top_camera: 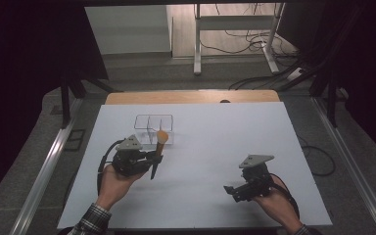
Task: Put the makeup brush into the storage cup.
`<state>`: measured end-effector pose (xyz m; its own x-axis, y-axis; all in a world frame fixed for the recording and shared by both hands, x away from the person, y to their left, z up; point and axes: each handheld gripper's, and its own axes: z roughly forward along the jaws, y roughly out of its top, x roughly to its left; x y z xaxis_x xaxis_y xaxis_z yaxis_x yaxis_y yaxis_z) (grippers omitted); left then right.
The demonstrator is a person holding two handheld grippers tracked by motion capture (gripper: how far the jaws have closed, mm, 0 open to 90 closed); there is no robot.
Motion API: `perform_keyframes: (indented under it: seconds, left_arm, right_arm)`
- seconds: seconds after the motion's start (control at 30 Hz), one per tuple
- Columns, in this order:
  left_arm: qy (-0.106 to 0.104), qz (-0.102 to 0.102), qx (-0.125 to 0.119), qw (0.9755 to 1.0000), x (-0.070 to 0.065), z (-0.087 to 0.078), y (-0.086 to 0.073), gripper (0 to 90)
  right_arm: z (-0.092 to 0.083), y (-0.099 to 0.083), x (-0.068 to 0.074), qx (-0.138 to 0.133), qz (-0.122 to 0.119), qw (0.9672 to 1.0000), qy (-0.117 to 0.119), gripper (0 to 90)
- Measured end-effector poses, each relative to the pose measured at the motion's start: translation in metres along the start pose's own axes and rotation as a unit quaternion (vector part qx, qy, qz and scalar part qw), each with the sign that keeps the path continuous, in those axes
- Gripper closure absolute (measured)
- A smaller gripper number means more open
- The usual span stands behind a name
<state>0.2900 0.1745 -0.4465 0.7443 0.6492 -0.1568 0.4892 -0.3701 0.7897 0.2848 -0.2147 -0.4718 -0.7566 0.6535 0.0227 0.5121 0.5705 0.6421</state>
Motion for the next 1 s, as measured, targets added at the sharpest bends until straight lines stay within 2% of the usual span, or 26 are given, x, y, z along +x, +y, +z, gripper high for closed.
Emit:
perform_keyframes:
  seconds: [0.27, 0.6, 1.0]
  left_arm:
    - [-0.002, 0.003, -0.001, 1.0000, 0.002, 0.001, 0.003, 73.8]
    - [-0.001, -0.004, -0.008, 1.0000, 0.007, 0.001, 0.007, 73.8]
    - [0.003, 0.007, -0.010, 0.9999, 0.012, 0.003, 0.016, 73.8]
  right_arm:
    - [-0.005, -0.006, -0.004, 0.002, 0.004, 1.0000, -0.007, 0.0]
    - [-0.011, -0.014, -0.009, 0.004, 0.012, 0.9998, -0.013, 0.0]
    - [-0.020, -0.026, -0.019, 0.003, 0.027, 0.9993, -0.027, 0.0]
